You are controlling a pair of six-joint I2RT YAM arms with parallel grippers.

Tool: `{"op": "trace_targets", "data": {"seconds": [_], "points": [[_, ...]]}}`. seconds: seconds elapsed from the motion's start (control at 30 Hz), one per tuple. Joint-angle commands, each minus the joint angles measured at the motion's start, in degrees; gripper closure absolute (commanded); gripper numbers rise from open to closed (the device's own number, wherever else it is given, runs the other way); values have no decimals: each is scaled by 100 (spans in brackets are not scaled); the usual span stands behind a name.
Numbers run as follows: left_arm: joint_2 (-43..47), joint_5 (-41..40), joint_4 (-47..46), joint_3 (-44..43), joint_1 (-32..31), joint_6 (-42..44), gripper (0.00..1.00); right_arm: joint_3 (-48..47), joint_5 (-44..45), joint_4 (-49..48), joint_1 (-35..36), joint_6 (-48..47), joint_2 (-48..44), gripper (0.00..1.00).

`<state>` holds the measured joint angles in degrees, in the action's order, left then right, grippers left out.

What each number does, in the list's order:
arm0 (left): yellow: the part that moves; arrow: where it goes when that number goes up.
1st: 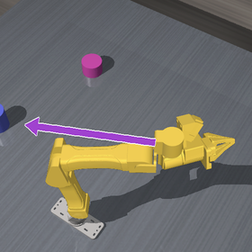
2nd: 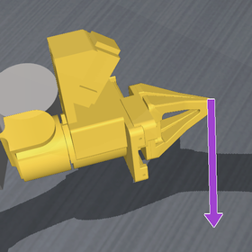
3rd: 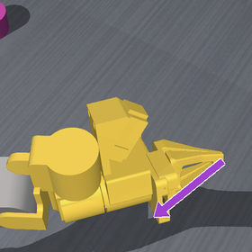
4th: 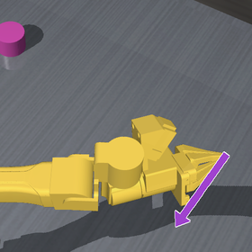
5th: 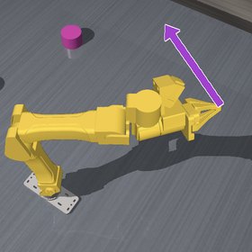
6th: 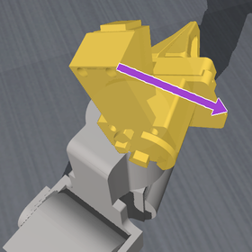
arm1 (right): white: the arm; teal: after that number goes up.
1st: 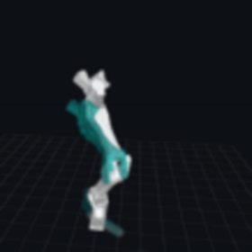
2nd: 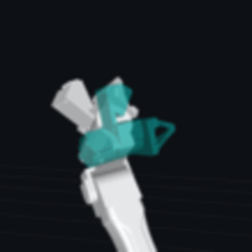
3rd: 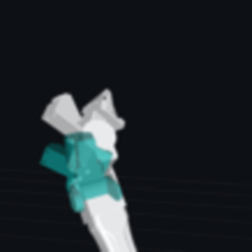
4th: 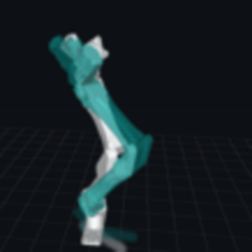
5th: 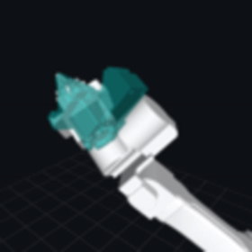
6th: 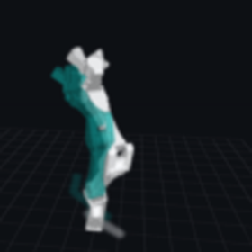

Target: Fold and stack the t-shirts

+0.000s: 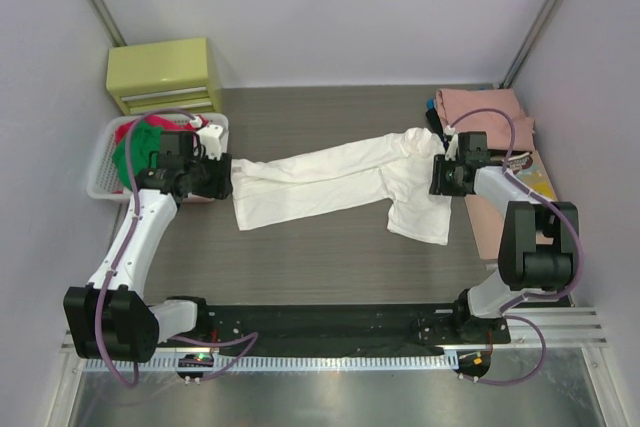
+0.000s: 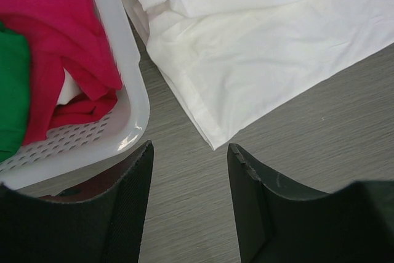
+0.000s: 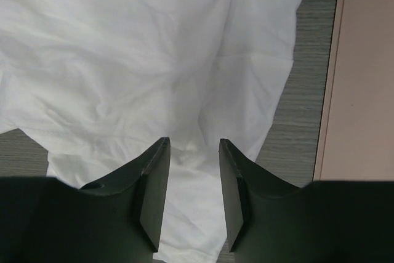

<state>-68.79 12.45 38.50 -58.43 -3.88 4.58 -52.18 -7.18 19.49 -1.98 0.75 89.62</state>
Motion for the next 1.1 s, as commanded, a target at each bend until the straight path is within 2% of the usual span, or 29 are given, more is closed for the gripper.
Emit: {"op": "trace_targets", "data": {"seconds": [0.0,0.47,0.53,0.57,0.9,1.07], "points": [[41,-67,-193,42,10,-10,48,-196,-54,-226,31,-49,-68,56],[-2,-85,-194,16,10,-36,48,-450,-222,-375,101,153,626,59],[-11,-102,-194,8,10,-19,48,-442,-222,-393,101,179,679,79],[-11,-102,-185,25,10,-18,48,-424,-170,-419,101,206,670,98],[-38,-155,-273,209,10,25,48,-275,-169,-235,101,-14,-155,99],[-38,-146,-369,341,10,52,48,-739,-363,-7,101,109,-867,99]]}}
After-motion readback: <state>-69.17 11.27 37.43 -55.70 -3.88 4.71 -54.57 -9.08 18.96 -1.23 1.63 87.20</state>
